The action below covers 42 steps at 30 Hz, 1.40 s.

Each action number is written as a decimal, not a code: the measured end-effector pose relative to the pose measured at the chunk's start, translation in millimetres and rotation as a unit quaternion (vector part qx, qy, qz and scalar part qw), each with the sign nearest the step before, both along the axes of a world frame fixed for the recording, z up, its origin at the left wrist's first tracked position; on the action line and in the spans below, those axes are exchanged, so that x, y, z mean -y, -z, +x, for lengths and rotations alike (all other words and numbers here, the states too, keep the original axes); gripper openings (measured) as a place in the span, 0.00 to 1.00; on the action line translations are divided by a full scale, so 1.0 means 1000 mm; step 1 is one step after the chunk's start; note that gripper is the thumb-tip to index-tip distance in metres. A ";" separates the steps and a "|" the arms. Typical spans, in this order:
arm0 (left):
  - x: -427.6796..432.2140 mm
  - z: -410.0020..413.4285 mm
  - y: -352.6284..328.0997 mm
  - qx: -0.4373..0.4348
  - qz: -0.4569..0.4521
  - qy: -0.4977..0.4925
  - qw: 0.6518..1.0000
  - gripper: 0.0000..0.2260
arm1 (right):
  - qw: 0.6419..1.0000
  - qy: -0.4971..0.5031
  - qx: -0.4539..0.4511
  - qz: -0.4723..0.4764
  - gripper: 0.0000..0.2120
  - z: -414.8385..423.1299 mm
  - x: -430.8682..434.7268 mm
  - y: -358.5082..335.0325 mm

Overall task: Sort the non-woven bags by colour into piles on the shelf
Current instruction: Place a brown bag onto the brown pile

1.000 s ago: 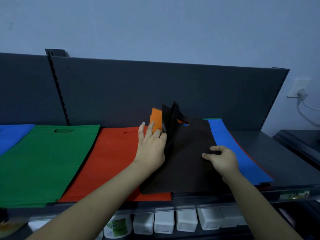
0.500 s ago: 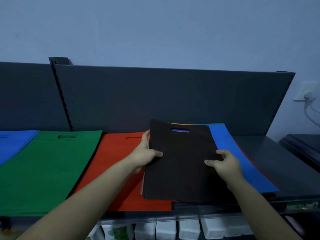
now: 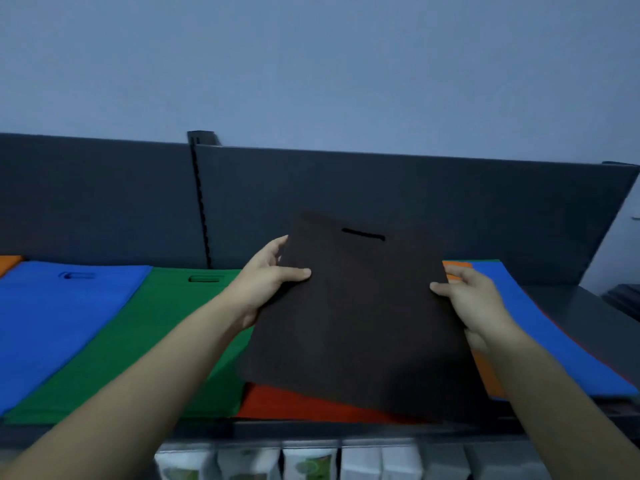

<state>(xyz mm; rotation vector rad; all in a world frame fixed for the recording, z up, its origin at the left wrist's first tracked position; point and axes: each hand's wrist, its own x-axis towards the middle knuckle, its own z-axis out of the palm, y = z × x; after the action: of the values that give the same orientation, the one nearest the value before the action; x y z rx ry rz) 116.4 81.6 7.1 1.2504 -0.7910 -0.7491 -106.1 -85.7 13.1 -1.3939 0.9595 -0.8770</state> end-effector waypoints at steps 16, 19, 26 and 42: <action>-0.331 0.251 0.031 0.008 0.124 -0.084 0.989 0.32 | 0.995 -0.084 0.042 0.044 0.19 0.276 -0.298 0.034; -0.356 0.274 0.032 0.000 0.132 -0.101 0.986 0.38 | 0.994 -0.104 0.030 0.033 0.21 0.305 -0.317 0.037; -0.385 0.312 0.039 -0.007 0.140 -0.152 0.978 0.37 | 0.984 -0.171 0.014 0.039 0.24 0.362 -0.329 0.041; -0.508 0.470 0.049 0.037 0.152 -0.170 0.973 0.37 | 0.980 -0.194 -0.012 0.045 0.25 0.507 -0.460 0.046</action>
<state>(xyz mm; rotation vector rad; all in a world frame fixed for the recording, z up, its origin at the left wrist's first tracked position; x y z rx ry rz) 586.2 589.4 -42.1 1.6479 -0.5105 -0.5574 400.4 374.5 -32.7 -1.4511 0.7019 -0.5186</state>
